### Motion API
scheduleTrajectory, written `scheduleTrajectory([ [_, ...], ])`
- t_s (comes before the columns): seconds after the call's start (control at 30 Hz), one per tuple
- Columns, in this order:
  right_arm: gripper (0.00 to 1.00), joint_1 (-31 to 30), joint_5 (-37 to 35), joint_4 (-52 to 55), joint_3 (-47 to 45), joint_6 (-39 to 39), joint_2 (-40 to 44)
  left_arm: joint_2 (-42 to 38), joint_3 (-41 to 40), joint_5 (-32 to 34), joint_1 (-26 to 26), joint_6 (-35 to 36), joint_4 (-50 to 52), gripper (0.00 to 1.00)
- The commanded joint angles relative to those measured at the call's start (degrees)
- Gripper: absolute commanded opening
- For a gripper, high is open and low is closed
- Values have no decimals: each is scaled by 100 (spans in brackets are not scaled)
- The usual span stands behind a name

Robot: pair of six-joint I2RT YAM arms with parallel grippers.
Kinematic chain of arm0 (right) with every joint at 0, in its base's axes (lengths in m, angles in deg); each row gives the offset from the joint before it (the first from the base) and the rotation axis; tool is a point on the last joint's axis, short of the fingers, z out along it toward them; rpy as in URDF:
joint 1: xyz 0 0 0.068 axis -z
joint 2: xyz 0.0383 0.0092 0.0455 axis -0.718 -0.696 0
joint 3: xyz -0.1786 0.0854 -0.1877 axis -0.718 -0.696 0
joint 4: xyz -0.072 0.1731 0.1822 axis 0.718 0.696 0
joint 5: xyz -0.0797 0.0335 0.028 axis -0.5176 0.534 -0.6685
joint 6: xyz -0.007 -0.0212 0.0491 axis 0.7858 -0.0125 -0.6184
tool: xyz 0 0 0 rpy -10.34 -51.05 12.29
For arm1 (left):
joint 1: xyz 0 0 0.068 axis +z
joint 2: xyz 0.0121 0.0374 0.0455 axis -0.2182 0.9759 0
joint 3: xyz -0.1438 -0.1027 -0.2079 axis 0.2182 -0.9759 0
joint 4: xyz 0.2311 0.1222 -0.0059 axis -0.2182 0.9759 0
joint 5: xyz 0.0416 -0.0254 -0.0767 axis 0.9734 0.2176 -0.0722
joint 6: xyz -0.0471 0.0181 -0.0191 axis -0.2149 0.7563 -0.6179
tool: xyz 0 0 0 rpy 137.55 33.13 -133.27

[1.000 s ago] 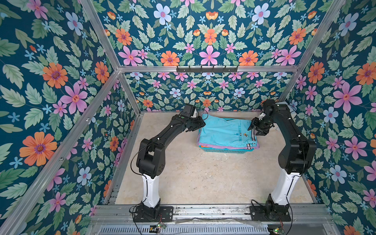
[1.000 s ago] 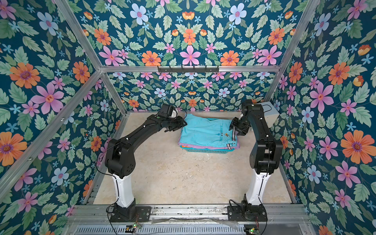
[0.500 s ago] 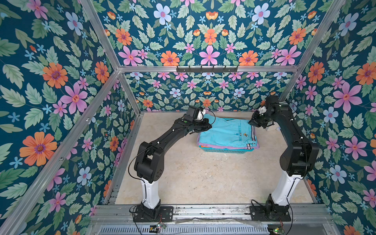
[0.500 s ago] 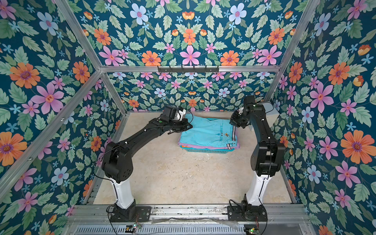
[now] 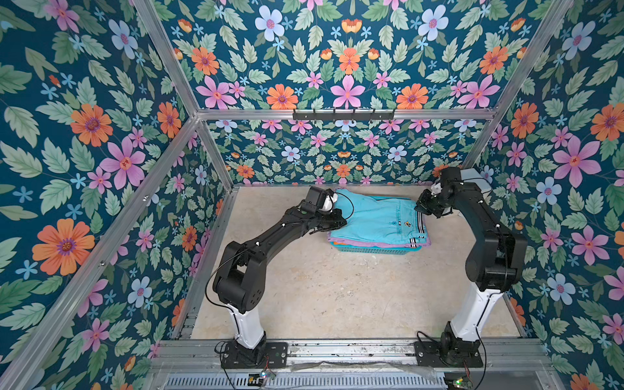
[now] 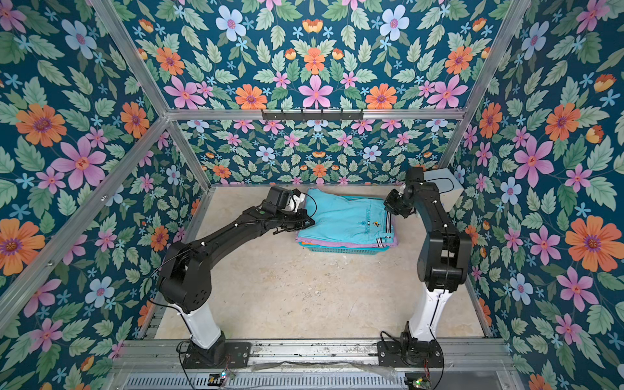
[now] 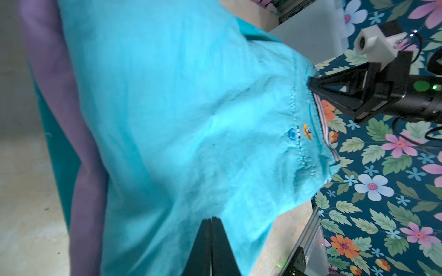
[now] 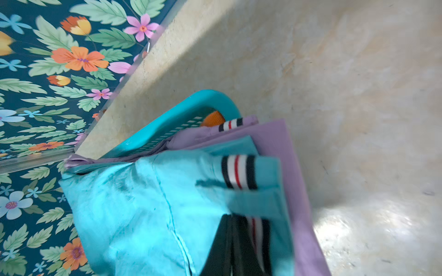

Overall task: Put the folded long pants in the basket
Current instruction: Place the long pant in the basket.

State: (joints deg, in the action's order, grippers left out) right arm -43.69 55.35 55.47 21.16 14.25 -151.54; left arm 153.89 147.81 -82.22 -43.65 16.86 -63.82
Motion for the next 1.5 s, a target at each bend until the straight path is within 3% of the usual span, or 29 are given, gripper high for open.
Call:
scheduleTrajectory([
  [0.0, 9, -13, 524, -466, -720, -595, 926, -86, 136, -31, 10, 107, -67, 18],
  [0.13, 8, -107, 1139, -947, -2132, -948, 2014, 298, 714, -61, 11, 101, 67, 18],
  [0.37, 4, -259, 762, -1292, -3538, -870, 2622, 1386, 2112, 262, 44, 179, 136, 11],
  [0.53, 3, -258, 406, -854, -3789, -513, 2447, 2217, 3125, 286, 152, 169, 399, 11],
  [1.0, 3, -308, 488, -840, -4322, -502, 3422, 3438, 4097, 514, 616, 276, 415, 19],
  [1.13, 3, -312, 385, -765, -4395, -426, 3525, 3290, 4021, 663, 710, 353, 388, 23],
  [1.23, 3, -327, 510, -812, -4378, -455, 3640, 2757, 3573, 595, 769, 362, 187, 28],
  [1.33, 3, -408, 632, -898, -4325, -521, 3784, 1969, 2747, 349, 769, 362, -108, 30],
  [1.47, 3, -535, 663, -820, -4307, -558, 3997, 772, 1007, -180, 723, 174, -533, 27],
])
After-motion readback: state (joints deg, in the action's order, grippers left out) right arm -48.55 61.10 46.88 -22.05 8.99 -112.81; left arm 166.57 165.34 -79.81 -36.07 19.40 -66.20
